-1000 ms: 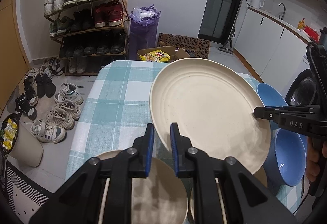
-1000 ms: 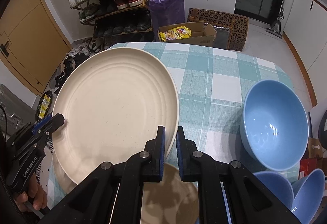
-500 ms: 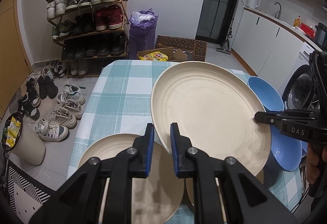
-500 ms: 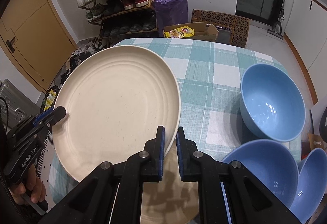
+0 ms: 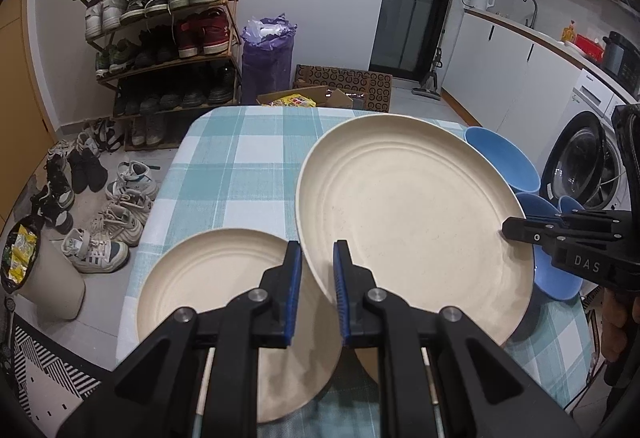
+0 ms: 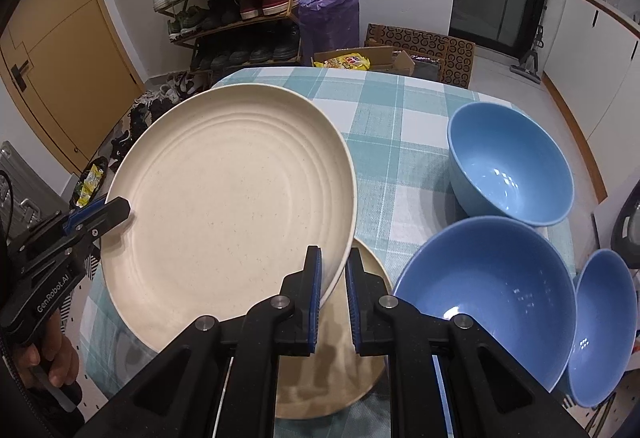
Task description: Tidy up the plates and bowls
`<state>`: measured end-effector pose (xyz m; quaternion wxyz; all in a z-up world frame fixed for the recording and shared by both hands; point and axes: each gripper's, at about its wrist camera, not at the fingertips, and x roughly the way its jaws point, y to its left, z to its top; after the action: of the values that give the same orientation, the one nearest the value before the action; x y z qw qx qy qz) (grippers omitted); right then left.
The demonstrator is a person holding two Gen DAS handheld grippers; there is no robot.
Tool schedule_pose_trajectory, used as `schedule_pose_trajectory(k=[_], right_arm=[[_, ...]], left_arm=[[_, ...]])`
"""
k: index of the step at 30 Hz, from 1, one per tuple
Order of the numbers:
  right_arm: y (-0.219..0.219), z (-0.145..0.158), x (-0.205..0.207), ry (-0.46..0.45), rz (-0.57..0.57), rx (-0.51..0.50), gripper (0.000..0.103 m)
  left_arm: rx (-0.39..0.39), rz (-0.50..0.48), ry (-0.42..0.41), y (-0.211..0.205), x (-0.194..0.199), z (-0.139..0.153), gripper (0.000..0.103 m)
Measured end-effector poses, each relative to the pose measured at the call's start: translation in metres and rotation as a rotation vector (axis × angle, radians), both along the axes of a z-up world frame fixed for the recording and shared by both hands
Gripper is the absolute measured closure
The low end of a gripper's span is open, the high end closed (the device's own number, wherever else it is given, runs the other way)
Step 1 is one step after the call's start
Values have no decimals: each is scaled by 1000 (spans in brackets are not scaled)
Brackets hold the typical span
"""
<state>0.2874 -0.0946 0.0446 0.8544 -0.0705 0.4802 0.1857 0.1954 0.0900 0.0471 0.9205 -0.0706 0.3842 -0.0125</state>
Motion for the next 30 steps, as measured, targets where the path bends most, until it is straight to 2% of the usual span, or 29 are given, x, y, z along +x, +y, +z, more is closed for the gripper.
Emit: schedule_pose_trajectory(k=[16, 30], right_arm=[[-14, -35, -26, 29, -23, 14, 91], [-19, -50, -41, 23, -52, 9, 91]], left_arm=[[3, -29, 26, -8, -22, -23, 89], [14, -44, 53, -15, -28, -45, 89]])
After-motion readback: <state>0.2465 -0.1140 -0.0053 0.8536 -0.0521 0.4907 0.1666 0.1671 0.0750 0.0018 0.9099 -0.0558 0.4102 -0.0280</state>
